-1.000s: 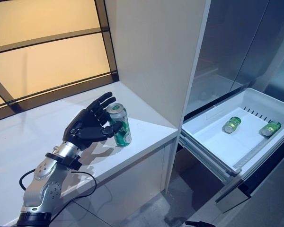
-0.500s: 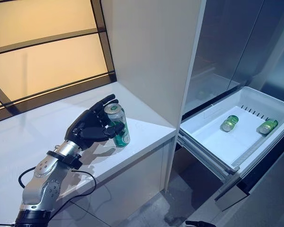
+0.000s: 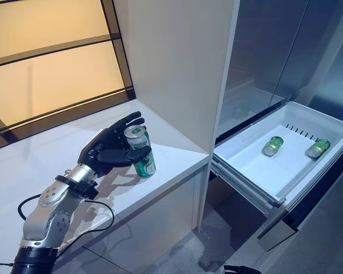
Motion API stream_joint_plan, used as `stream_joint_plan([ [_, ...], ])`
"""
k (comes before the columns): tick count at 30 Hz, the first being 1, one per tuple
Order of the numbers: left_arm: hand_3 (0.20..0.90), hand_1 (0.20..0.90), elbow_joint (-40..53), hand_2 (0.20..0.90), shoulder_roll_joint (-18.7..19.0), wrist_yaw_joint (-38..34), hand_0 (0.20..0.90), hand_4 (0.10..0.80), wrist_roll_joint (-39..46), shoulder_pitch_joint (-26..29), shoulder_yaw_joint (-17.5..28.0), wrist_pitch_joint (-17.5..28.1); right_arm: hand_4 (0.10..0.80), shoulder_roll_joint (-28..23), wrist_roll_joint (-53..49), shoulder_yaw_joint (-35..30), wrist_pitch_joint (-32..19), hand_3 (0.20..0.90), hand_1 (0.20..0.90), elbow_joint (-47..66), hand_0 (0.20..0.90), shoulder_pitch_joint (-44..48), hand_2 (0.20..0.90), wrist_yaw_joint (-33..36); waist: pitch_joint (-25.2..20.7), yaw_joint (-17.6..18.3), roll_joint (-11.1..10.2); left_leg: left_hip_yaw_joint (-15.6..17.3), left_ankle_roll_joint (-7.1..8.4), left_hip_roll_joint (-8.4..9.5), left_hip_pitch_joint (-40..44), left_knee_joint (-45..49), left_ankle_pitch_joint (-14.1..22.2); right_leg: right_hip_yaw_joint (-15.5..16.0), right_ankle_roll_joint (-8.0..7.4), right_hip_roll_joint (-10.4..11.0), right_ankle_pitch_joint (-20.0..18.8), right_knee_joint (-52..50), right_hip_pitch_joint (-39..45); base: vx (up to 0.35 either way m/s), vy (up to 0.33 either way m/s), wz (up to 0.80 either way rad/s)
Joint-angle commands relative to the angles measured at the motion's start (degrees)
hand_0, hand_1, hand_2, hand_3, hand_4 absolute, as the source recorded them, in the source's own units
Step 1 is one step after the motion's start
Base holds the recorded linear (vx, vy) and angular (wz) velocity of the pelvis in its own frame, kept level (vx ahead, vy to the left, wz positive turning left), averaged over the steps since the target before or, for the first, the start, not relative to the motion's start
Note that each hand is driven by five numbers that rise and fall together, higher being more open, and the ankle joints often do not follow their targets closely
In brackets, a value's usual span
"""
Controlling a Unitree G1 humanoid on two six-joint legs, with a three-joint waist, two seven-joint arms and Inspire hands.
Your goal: Put drinks into fridge and close the fridge
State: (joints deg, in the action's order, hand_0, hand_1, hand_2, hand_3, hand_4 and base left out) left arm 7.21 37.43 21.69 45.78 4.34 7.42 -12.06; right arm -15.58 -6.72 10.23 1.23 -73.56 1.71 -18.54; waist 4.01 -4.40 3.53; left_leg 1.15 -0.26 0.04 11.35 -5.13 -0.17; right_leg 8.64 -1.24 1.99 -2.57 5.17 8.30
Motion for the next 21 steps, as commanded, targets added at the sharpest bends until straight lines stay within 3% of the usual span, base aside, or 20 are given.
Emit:
stream_joint_plan([
  [1, 0.900, 0.900, 1.69, 0.900, 4.02, -0.11, 0.900, 0.800, 1.72, 11.24, 1.18, 3.70, 0.800, -0.86, 1.00, 3.60, 1.05, 0.900, 0.900, -3.63, 0.900, 0.47, 0.900, -0.39, -0.49, 1.06, 0.27, -0.18, -0.93, 2.95, -0.61, 1.12, 3.91, -2.71, -1.67, -2.25, 8.65, -5.16, 1.11, 0.000, 0.000, 0.00],
  [21, 0.900, 0.900, -0.82, 0.900, 5.74, -1.47, 0.900, 0.800, -0.03, 13.10, 0.18, 2.06, 0.800, -1.19, 0.33, 3.86, 1.14, 0.900, 0.900, -3.76, 0.900, 0.58, 0.900, -0.42, -0.53, 1.48, 0.45, -0.30, -1.15, 3.17, -0.61, 1.21, 4.05, -3.31, -1.69, -2.36, 8.74, -5.21, 0.98, 0.002, 0.000, -0.03],
])
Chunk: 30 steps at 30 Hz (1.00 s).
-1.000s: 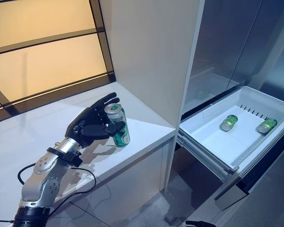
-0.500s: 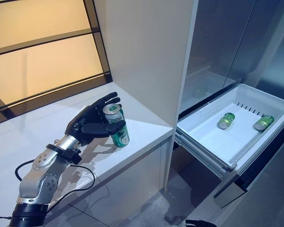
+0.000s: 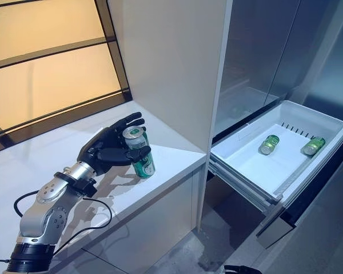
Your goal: Put drinks into fridge and close the fridge
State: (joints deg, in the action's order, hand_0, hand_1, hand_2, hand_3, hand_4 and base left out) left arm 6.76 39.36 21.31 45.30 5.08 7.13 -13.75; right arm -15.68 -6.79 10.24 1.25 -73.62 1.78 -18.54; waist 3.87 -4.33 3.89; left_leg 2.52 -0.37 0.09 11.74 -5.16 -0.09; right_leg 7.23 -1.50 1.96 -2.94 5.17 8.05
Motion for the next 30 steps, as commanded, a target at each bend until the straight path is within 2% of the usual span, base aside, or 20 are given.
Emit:
stream_joint_plan([
  [1, 0.900, 0.900, -0.54, 0.900, 3.87, -1.32, 0.900, 0.800, 0.57, 12.58, 0.41, 3.63, 0.800, -1.08, 0.35, 3.84, 1.15, 0.900, 0.900, -3.72, 0.900, 0.49, 0.900, -0.42, -0.39, 1.45, 0.09, -1.65, -1.05, 3.12, -0.98, 1.26, 3.98, -1.94, -1.42, -2.33, 9.10, -5.22, 1.24, 0.000, 0.000, 0.00],
  [19, 0.900, 0.900, -2.69, 0.900, 3.57, -4.43, 0.900, 0.800, 2.67, 14.25, -0.21, 3.30, 0.800, -1.16, -0.52, 3.68, 0.95, 0.900, 0.900, -3.95, 0.900, 0.30, 0.900, -0.26, -0.37, 2.14, 0.28, -1.31, -1.07, 3.14, -0.96, 1.56, 4.15, -2.47, -1.39, -2.47, 9.14, -5.31, 1.13, 0.002, -0.001, -0.02],
  [30, 0.900, 0.900, -3.86, 0.900, 2.92, -3.75, 0.900, 0.800, 1.93, 13.64, -0.68, 2.37, 0.800, -1.24, -0.71, 3.43, 1.06, 0.900, 0.900, -3.76, 0.900, 0.16, 0.900, -0.02, -0.08, 2.42, 0.22, -1.00, -1.06, 2.97, -0.94, 1.88, 4.25, -2.66, -1.30, -2.64, 9.24, -5.49, 1.13, 0.003, -0.002, -0.02],
])
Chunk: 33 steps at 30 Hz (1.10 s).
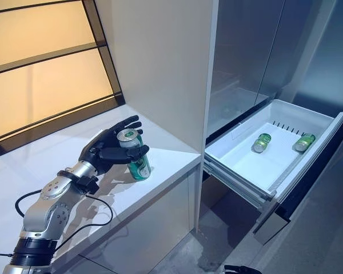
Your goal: Put drinks into fridge and close the fridge
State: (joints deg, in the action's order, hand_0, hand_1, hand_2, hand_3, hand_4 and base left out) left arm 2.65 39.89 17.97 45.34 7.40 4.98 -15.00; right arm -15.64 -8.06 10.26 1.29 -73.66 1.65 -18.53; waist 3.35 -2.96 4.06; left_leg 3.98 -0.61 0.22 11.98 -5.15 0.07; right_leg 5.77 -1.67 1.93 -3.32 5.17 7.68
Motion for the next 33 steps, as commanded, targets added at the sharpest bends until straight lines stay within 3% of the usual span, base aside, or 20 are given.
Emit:
stream_joint_plan([
  [1, 0.900, 0.900, 0.23, 0.900, 2.46, -0.33, 0.900, 0.800, 1.84, 11.27, 1.44, 3.60, 0.800, -1.28, 0.54, 3.40, 1.04, 0.900, 0.900, -3.65, 0.900, 0.23, 0.900, 0.00, 0.44, 1.07, 0.05, -2.45, -0.81, 2.83, -1.21, 1.90, 4.08, -1.22, -1.12, -2.63, 9.62, -5.51, 1.47, 0.000, 0.000, 0.00],
  [15, 0.900, 0.900, -0.16, 0.900, 2.48, 0.00, 0.900, 0.800, 2.92, 11.88, 0.57, 2.67, 0.800, -1.75, 0.12, 3.30, 0.88, 0.900, 0.900, -3.48, 0.900, -0.07, 0.900, -0.03, 0.74, 1.51, 0.06, -2.16, -0.70, 2.74, -1.42, 2.27, 4.10, -1.36, -1.03, -2.84, 9.65, -5.53, 1.40, 0.000, 0.000, 0.00],
  [17, 0.818, 0.829, 0.07, 0.829, 2.26, 0.05, 0.829, 0.718, 2.68, 11.94, 0.35, 2.66, 0.800, -1.72, 0.11, 3.29, 0.97, 0.900, 0.900, -3.44, 0.900, 0.01, 0.900, 0.05, 0.81, 1.53, 0.07, -2.20, -0.70, 2.75, -1.40, 2.27, 4.09, -1.37, -0.99, -2.87, 9.65, -5.55, 1.39, 0.000, 0.000, 0.00],
  [18, 0.735, 0.759, 0.00, 0.759, 2.20, 0.17, 0.759, 0.635, 2.40, 11.96, 0.28, 2.71, 0.800, -1.72, 0.09, 3.28, 0.90, 0.900, 0.900, -3.47, 0.900, 0.02, 0.900, 0.09, 0.84, 1.56, 0.09, -2.18, -0.70, 2.73, -1.40, 2.25, 4.08, -1.36, -0.97, -2.85, 9.64, -5.52, 1.41, 0.000, 0.000, 0.00],
  [22, 0.752, 0.773, -0.22, 0.773, 2.36, 0.17, 0.773, 0.652, 2.67, 12.23, 0.08, 2.48, 0.800, -1.73, 0.12, 3.31, 0.84, 0.900, 0.900, -3.46, 0.900, -0.02, 0.900, 0.18, 0.87, 1.72, 0.15, -2.07, -0.68, 2.76, -1.51, 2.35, 4.07, -1.39, -1.02, -2.86, 9.67, -5.62, 1.29, 0.000, 0.000, 0.00],
  [23, 0.672, 0.705, -0.31, 0.705, 2.36, 0.19, 0.705, 0.572, 2.66, 12.30, 0.06, 2.47, 0.800, -1.75, 0.10, 3.34, 0.84, 0.900, 0.900, -3.49, 0.900, -0.01, 0.900, 0.17, 0.87, 1.74, 0.15, -2.01, -0.67, 2.73, -1.52, 2.38, 4.08, -1.38, -1.02, -2.85, 9.67, -5.63, 1.28, 0.000, 0.000, 0.00],
  [24, 0.672, 0.705, -0.36, 0.705, 2.35, 0.22, 0.705, 0.572, 2.67, 12.35, 0.04, 2.52, 0.800, -1.77, 0.07, 3.36, 0.84, 0.900, 0.900, -3.50, 0.900, -0.01, 0.900, 0.16, 0.87, 1.75, 0.15, -1.98, -0.66, 2.72, -1.52, 2.39, 4.08, -1.37, -1.02, -2.84, 9.68, -5.63, 1.29, 0.000, 0.000, 0.00],
  [25, 0.518, 0.573, -0.42, 0.573, 2.39, 0.30, 0.573, 0.418, 2.90, 12.29, 0.04, 2.74, 0.800, -1.80, 0.09, 3.33, 0.85, 0.900, 0.900, -3.44, 0.900, -0.05, 0.900, 0.16, 0.89, 1.78, 0.18, -1.95, -0.64, 2.70, -1.51, 2.39, 4.06, -1.38, -1.04, -2.83, 9.65, -5.63, 1.27, 0.000, 0.000, 0.00],
  [26, 0.200, 0.300, -0.39, 0.300, 2.32, 0.32, 0.300, 0.100, 3.31, 12.20, 0.01, 2.94, 0.800, -1.77, 0.00, 3.38, 0.87, 0.900, 0.900, -3.43, 0.900, -0.08, 0.900, 0.26, 0.92, 1.80, 0.20, -1.95, -0.63, 2.71, -1.54, 2.44, 4.08, -1.40, -1.02, -2.82, 9.67, -5.63, 1.28, 0.000, 0.000, 0.00],
  [33, 0.200, 0.300, 0.49, 0.300, 1.45, -0.69, 0.300, 0.100, 5.47, 11.89, 0.31, 4.95, 0.800, -1.88, 0.56, 3.17, 0.72, 0.900, 0.900, -3.47, 0.900, -0.24, 0.900, 0.22, 1.04, 1.88, 0.24, -1.92, -0.58, 2.69, -1.52, 2.39, 4.04, -1.40, -1.04, -2.76, 9.65, -5.55, 1.32, 0.000, 0.000, 0.00],
])
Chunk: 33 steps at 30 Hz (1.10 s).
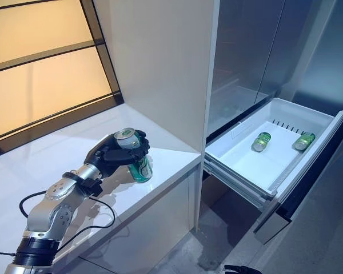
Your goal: Put drinks into fridge and close the fridge
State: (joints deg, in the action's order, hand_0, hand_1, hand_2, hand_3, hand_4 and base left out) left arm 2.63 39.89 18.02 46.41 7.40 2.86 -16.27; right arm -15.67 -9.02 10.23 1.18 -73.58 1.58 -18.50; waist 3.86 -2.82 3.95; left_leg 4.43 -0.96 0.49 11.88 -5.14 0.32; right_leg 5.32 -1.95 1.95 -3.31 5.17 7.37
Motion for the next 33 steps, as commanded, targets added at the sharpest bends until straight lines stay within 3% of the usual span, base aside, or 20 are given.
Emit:
stream_joint_plan([
  [1, 0.200, 0.300, 0.44, 0.300, 1.23, -0.84, 0.300, 0.100, 4.49, 11.95, 2.52, 6.74, 0.800, -1.80, 1.45, 3.19, 0.78, 0.900, 0.900, -3.59, 0.900, -0.16, 0.900, 0.19, 0.52, 1.72, 0.31, -2.41, -0.24, 2.43, -1.44, 2.37, 3.80, -0.94, -0.75, -2.75, 9.63, -5.53, 1.64, 0.000, 0.000, 0.00],
  [8, 0.200, 0.300, 3.85, 0.300, 0.36, 1.04, 0.300, 0.100, 13.57, 12.58, 3.36, 8.80, 0.800, -1.94, -2.62, 3.00, -4.93, 0.900, 0.900, -0.02, 0.900, 0.01, 0.900, 0.08, 0.29, 1.61, 0.10, -2.56, -0.20, 2.38, -1.43, 2.13, 3.68, -0.72, -0.72, -2.67, 9.54, -5.48, 1.64, 0.000, 0.000, 0.00],
  [10, 0.200, 0.300, 5.84, 0.300, -0.21, 2.87, 0.300, 0.100, 15.09, 12.97, 3.01, 9.84, 0.800, -2.25, -2.53, 3.28, -9.44, 0.900, 0.900, 5.55, 0.900, 0.03, 0.900, 1.76, 0.26, 1.85, -0.11, -2.57, -0.31, 2.34, -1.47, 1.97, 3.63, -0.75, -0.75, -2.65, 9.52, -5.57, 1.50, 0.000, 0.000, 0.00],
  [13, 0.200, 0.300, 7.53, 0.300, -0.61, 4.69, 0.300, 0.100, 15.71, 13.52, 2.22, 11.45, 0.800, -2.91, -1.06, 4.48, -11.90, 0.900, 0.900, 15.44, 0.900, -0.66, 0.900, 4.93, 0.36, 2.39, -0.41, -2.48, -0.37, 2.28, -1.56, 1.91, 3.56, -0.78, -0.90, -2.55, 9.43, -5.69, 1.31, -0.013, -0.004, 0.00],
  [17, 0.200, 0.300, 9.76, 0.300, -0.39, 6.31, 0.300, 0.100, 14.70, 13.92, 0.06, 15.41, 0.800, -2.87, -2.04, 5.83, -7.56, 0.900, 0.900, 41.78, 0.900, -4.18, 0.900, 5.64, 0.63, 4.34, -0.97, -2.03, -0.50, 2.26, -1.64, 1.66, 3.32, -1.25, -1.20, -2.50, 9.17, -5.90, 0.64, -0.056, -0.009, -0.05],
  [21, 0.200, 0.300, 10.46, 0.300, 0.89, 9.62, 0.300, 0.100, 12.17, 12.26, -2.34, 20.64, 0.800, -4.80, -5.79, 5.07, -5.65, 0.900, 0.900, 59.50, 0.900, -4.64, 0.900, -0.27, 0.52, 5.51, -1.31, -1.65, -0.60, 2.29, -1.43, 1.33, 3.07, -2.06, -1.48, -2.65, 8.82, -5.68, 0.47, -0.040, 0.005, -0.15],
  [27, 0.200, 0.300, 10.36, 0.300, 0.75, 14.15, 0.300, 0.100, 11.08, 9.05, -3.76, 25.15, 0.800, -11.16, -13.69, 2.60, -1.80, 0.900, 0.900, 77.64, 0.900, 1.04, 0.900, -4.02, 0.10, 5.67, -1.44, -1.17, -0.89, 2.21, -1.47, 1.19, 2.84, -3.17, -1.44, -2.84, 8.18, -5.61, 0.00, -0.017, 0.017, -0.12],
  [33, 0.200, 0.300, 11.29, 0.300, -0.18, 16.28, 0.300, 0.100, 8.64, 8.51, -5.39, 25.97, 0.800, -13.91, -18.41, 1.38, -1.77, 0.900, 0.900, 87.18, 0.900, 6.58, 0.900, -5.15, -0.19, 5.49, -1.66, -0.84, -1.38, 2.38, -2.47, 2.12, 2.70, -4.16, -1.24, -2.80, 7.31, -5.96, -1.04, -0.029, 0.003, -0.06],
])
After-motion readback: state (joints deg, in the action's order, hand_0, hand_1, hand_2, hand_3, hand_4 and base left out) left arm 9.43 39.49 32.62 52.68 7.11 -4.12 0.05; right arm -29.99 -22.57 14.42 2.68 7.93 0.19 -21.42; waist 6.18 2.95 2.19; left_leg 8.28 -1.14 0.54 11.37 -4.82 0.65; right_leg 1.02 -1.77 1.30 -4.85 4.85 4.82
